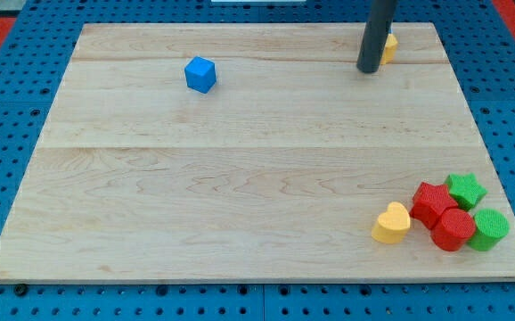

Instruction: Move your arm to the left side of the board

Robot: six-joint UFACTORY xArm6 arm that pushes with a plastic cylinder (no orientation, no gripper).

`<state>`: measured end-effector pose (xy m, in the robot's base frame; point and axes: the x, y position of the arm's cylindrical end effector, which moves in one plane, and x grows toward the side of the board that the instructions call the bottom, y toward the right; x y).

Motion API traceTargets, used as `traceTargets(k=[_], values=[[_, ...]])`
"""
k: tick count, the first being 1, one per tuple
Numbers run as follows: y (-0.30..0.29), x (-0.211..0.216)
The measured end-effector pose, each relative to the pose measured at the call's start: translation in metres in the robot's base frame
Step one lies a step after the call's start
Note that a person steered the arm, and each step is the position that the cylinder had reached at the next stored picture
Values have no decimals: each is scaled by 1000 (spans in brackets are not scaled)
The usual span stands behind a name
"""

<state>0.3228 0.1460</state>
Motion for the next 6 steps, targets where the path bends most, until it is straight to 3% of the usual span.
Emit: traceTargets(k=[1,2,3,4,6], values=[[-71,63],[-183,92],[-295,87],[-349,51],[-289,-24]])
